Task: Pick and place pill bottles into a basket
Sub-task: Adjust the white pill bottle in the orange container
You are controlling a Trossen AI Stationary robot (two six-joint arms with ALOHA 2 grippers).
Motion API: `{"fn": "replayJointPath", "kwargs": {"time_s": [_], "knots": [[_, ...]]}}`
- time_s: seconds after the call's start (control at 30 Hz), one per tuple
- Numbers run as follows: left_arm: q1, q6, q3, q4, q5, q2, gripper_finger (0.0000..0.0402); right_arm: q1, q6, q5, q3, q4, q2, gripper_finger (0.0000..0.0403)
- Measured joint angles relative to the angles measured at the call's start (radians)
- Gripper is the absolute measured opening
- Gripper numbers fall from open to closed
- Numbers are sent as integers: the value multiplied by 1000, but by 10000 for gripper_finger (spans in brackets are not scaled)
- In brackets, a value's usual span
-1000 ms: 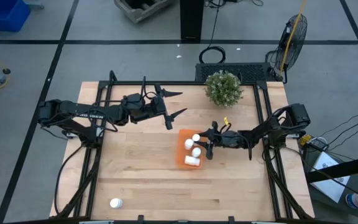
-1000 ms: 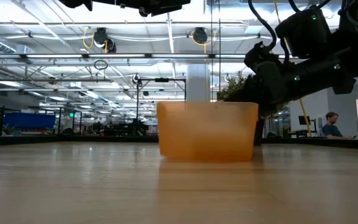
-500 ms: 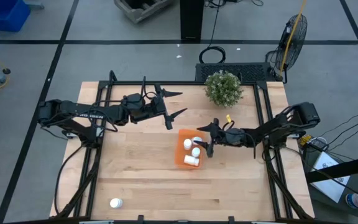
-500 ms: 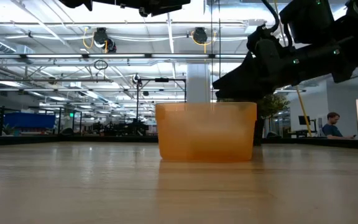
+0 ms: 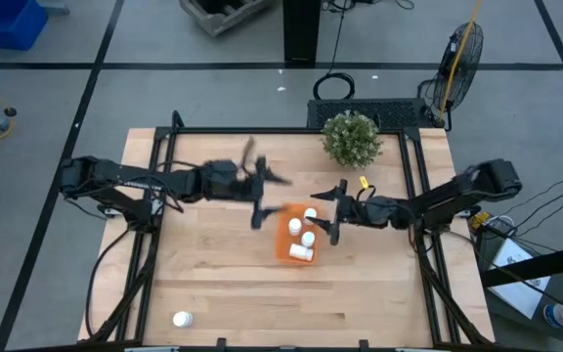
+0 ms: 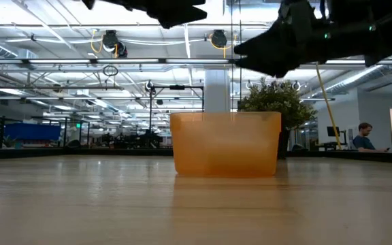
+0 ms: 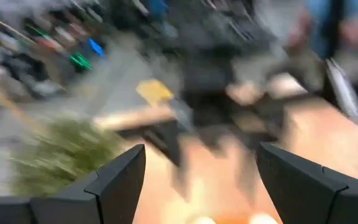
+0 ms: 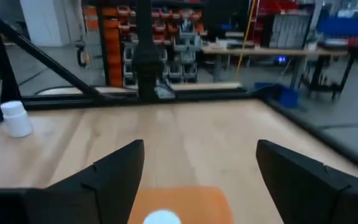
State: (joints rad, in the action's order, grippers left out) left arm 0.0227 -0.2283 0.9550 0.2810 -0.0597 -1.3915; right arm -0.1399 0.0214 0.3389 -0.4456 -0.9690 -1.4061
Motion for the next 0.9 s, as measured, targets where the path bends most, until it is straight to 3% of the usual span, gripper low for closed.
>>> {"fn": "replayJointPath", "kwargs": {"time_s": [0.1, 0.2, 0.43, 0.57, 0.73, 0.9], "knots": [[-101, -46, 54, -222, 72, -7, 302, 0, -46, 24, 0, 92, 104, 297], [-188, -64, 131, -327, 179, -41, 293, 1, -101, 87, 0, 174, 201, 297], [-231, -31, 311, -513, 215, -188, 251, 15, -191, 157, 0, 194, 379, 297], [-222, -41, 386, -551, 172, -277, 185, 13, -219, 159, 0, 189, 463, 291], [-224, -110, 468, -642, 65, -329, 35, -11, -307, 162, 0, 209, 560, 280], [-219, -58, 478, -674, 31, -326, 6, -27, -356, 167, 1, 242, 644, 271]]}}
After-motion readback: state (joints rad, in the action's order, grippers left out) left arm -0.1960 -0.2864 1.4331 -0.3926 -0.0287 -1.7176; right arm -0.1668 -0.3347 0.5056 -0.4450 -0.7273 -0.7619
